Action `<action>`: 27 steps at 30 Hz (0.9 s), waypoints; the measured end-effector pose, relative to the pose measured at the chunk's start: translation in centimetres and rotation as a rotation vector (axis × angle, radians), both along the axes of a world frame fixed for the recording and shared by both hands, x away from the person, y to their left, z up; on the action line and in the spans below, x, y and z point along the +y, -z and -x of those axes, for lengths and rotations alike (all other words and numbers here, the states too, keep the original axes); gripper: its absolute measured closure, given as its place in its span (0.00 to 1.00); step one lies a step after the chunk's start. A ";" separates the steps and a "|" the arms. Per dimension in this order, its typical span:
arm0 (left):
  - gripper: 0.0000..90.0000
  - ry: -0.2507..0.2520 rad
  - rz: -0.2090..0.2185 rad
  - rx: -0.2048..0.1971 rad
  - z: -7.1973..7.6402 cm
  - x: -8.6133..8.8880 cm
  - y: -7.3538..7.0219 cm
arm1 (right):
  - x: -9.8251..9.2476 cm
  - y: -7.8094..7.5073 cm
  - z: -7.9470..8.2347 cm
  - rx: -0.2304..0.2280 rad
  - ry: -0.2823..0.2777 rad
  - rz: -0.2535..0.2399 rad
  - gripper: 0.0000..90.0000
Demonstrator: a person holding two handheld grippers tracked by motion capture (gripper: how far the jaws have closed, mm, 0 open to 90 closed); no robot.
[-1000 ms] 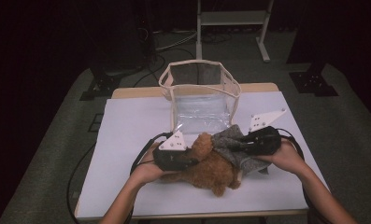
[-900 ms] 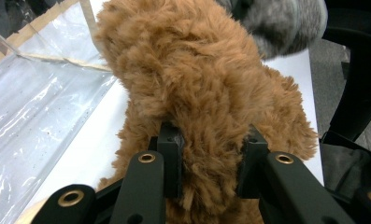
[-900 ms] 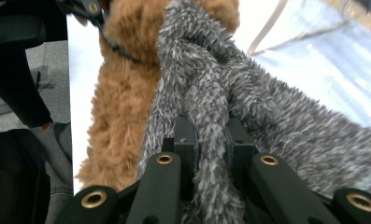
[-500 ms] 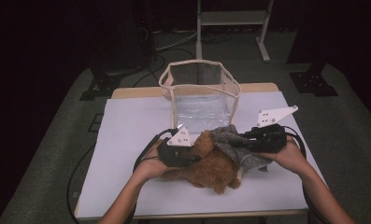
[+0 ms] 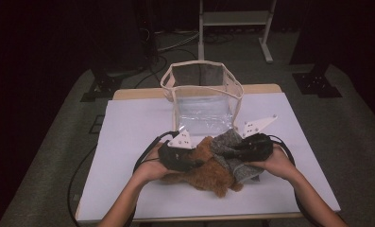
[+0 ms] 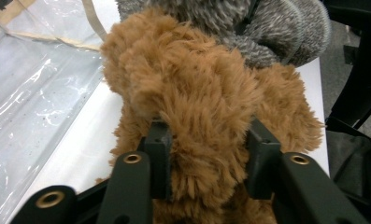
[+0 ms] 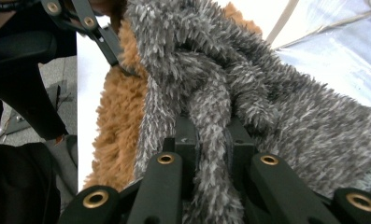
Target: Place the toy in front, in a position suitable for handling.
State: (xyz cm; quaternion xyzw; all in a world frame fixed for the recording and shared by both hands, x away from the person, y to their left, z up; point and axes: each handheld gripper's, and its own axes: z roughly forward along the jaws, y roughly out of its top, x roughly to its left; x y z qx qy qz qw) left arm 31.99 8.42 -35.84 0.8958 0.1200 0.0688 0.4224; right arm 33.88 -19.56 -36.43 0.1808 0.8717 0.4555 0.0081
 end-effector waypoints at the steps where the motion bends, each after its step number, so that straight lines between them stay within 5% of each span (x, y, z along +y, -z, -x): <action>1: 0.62 0.005 -0.001 -0.003 0.0 0.1 0.0 | 0.0 0.1 0.0 0.002 -0.002 0.004 0.88; 13: 0.47 -0.012 -0.008 -0.017 -0.3 3.1 -0.1 | 0.2 0.7 0.0 -0.004 0.002 0.055 0.88; 21: 0.68 -0.021 0.005 -0.001 -0.5 4.0 1.1 | 0.0 1.0 -0.3 0.000 0.017 0.067 0.88; 27: 0.69 -0.015 -0.016 0.001 -0.6 3.2 1.3 | 0.9 -1.6 0.5 -0.066 -0.009 0.079 0.88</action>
